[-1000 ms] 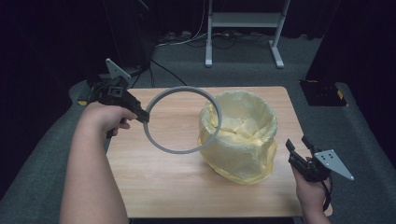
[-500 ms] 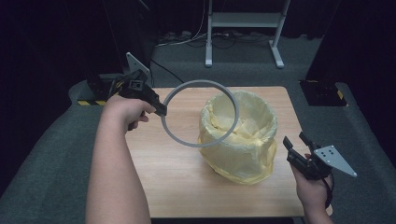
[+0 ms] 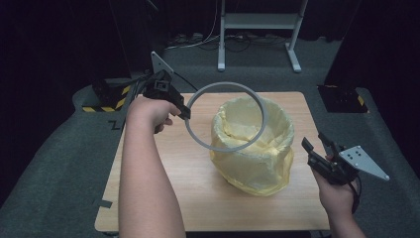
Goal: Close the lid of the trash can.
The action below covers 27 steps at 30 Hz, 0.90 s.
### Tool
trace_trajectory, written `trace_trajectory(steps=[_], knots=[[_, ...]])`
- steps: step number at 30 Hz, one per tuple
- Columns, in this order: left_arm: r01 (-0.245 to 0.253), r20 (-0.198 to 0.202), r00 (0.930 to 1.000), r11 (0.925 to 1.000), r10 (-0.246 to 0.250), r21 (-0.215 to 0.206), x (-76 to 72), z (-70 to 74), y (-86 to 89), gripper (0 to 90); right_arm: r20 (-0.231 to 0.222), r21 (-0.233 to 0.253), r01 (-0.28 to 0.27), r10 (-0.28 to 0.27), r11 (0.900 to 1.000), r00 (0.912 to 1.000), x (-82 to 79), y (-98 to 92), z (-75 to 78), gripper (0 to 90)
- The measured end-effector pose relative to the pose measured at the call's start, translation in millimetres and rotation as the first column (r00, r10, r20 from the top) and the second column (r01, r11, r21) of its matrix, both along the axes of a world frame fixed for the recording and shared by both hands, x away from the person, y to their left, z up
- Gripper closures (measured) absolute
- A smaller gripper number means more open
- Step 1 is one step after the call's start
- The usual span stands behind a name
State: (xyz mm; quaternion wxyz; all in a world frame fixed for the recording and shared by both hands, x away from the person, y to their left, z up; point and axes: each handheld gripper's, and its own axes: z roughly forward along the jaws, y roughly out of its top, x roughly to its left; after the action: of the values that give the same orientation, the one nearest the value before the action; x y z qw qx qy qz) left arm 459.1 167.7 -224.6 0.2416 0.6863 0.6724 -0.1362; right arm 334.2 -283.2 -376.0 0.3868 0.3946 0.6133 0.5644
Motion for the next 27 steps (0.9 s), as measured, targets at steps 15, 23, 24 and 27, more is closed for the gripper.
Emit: trace_trajectory(steps=[15, 23, 24, 27], knots=[[0.015, 0.021, 0.9997, 0.9999, -0.015, 0.004, 6.4, 2.6, -25.2, 83.5, 0.055, 0.035, -0.044, 0.042, 0.998, 0.9976, 1.1, 16.1, 23.8, 39.4], [0.03, 0.011, 0.9995, 0.9995, -0.03, 0.007, 12.4, 4.3, -36.4, 83.5, 0.06, 0.041, -0.058, 0.056, 0.997, 0.9966, 1.7, 23.2, 30.3, 39.6], [0.031, 0.014, 0.9994, 0.9995, -0.031, 0.004, 13.3, 4.5, -39.0, 83.5, 0.063, 0.039, -0.06, 0.057, 0.997, 0.9964, 2.1, 23.9, 31.5, 39.6], [0.051, 0.021, 0.9985, 0.9986, -0.051, -0.013, 16.0, 2.1, -47.8, 83.5, 0.076, 0.036, -0.063, 0.06, 0.997, 0.9953, 2.0, 25.6, 36.3, 39.7]])
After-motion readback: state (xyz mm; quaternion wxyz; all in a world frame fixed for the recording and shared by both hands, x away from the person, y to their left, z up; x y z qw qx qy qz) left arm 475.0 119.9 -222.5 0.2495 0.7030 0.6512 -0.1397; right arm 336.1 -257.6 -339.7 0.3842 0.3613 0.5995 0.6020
